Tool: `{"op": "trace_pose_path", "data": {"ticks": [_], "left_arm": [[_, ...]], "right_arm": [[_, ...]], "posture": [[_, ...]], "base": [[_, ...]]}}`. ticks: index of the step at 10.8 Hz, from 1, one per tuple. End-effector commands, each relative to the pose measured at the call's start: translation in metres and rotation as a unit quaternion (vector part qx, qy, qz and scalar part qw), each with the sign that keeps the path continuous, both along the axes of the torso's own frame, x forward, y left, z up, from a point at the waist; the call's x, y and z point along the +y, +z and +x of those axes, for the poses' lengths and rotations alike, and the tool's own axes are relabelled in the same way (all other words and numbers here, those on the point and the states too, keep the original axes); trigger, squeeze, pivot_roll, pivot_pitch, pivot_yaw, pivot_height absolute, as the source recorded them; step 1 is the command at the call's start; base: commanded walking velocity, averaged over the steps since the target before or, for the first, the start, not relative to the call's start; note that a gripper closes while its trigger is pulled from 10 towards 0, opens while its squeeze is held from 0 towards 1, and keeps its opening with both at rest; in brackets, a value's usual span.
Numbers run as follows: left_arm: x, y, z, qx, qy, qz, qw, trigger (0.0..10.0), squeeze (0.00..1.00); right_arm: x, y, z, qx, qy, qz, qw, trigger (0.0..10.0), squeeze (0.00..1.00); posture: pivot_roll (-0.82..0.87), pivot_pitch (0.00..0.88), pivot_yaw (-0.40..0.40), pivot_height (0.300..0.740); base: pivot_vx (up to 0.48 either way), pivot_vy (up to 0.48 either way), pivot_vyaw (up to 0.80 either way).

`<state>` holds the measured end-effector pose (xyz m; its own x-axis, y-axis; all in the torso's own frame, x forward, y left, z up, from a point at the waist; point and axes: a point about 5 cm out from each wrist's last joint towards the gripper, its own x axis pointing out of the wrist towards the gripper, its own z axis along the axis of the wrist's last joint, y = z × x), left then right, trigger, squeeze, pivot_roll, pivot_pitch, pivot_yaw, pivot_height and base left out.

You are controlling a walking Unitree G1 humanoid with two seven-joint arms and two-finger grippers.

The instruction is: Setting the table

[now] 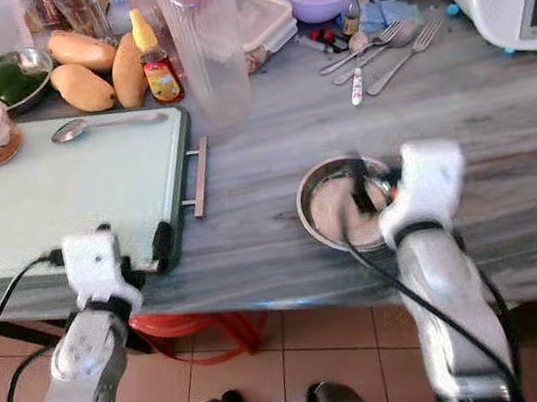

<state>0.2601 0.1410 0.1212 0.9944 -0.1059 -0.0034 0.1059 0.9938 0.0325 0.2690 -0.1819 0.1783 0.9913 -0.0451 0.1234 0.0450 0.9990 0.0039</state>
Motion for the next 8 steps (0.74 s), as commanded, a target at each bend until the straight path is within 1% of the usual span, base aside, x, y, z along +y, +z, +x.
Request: {"op": "trace_pose_path", "data": {"ticks": [1,2,3,4,5,6,8], "left_arm": [[0.001,-0.005,-0.002,0.013,0.007,0.004,1.0,10.0,0.0],[0.0,-0.004,-0.002,0.012,0.007,0.004,1.0,10.0,0.0],[0.0,-0.005,-0.003,0.013,0.009,0.002,1.0,10.0,0.0],[-0.001,-0.004,-0.004,0.012,0.012,0.002,1.0,10.0,0.0],[-0.001,-0.004,-0.005,0.013,0.016,0.0,1.0,10.0,0.0],[-0.001,-0.006,-0.006,0.016,0.02,-0.001,1.0,10.0,0.0],[-0.002,-0.005,-0.004,0.015,0.022,-0.004,1.0,10.0,0.0]], "right_arm": [[0.003,-0.005,-0.001,0.006,0.005,-0.002,1.0,10.0,1.0],[0.006,-0.007,-0.002,0.008,0.008,0.001,1.0,10.0,1.0],[0.009,-0.01,-0.004,0.009,0.012,-0.023,1.0,10.0,0.44],[0.013,-0.011,-0.007,-0.007,0.017,-0.086,0.996,10.0,0.0],[0.014,-0.011,-0.007,-0.009,0.012,-0.078,0.997,10.0,0.0],[0.01,-0.012,-0.004,-0.008,-0.004,-0.077,0.997,10.0,0.0],[0.005,-0.012,0.0,-0.01,-0.014,-0.079,0.997,10.0,0.0]], "posture": [[-0.07,0.199,0.05,0.74],[-0.07,0.201,0.048,0.74],[-0.06,0.202,0.037,0.74],[-0.05,0.204,0.021,0.74],[-0.05,0.201,0.016,0.74],[-0.05,0.196,0.011,0.74],[-0.05,0.196,0.008,0.74]], "base": [[0.0,0.0,0.0],[0.0,0.0,0.0],[0.0,0.0,0.0],[0.0,0.0,0.0],[0.0,0.0,0.0],[0.0,0.0,0.0],[-0.257,0.0,0.0]]}}
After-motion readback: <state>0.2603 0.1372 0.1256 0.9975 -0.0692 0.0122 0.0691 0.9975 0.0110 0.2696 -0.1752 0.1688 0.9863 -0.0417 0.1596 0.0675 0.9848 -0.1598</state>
